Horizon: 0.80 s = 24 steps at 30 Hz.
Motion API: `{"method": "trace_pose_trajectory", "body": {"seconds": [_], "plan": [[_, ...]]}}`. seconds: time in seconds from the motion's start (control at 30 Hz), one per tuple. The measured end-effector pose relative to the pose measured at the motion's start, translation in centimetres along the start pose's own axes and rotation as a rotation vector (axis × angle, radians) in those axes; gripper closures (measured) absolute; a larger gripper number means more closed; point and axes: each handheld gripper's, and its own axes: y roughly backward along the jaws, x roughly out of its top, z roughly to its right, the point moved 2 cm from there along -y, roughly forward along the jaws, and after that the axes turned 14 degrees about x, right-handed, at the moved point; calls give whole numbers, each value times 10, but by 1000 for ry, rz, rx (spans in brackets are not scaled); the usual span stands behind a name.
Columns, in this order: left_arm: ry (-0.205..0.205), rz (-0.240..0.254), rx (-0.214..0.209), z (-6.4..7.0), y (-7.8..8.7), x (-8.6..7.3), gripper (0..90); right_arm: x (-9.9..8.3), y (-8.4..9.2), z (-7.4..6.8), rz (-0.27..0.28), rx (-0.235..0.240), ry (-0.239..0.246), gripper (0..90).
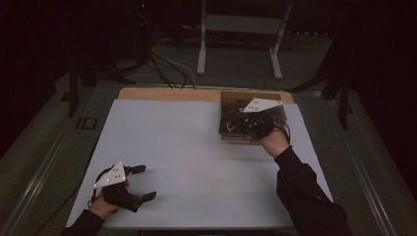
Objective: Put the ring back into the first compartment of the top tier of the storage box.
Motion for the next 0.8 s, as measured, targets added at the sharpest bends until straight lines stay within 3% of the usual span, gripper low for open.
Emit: {"method": "trace_pose_trajectory", "body": {"seconds": [0.33, 0.8], "plan": [[2, 5, -2, 0, 0, 0, 11, -4, -9, 16, -7, -23, -41, 876], [-1, 1, 0, 0, 0, 0, 11, -17, -28, 25, -44, -34, -72, 875]]}}
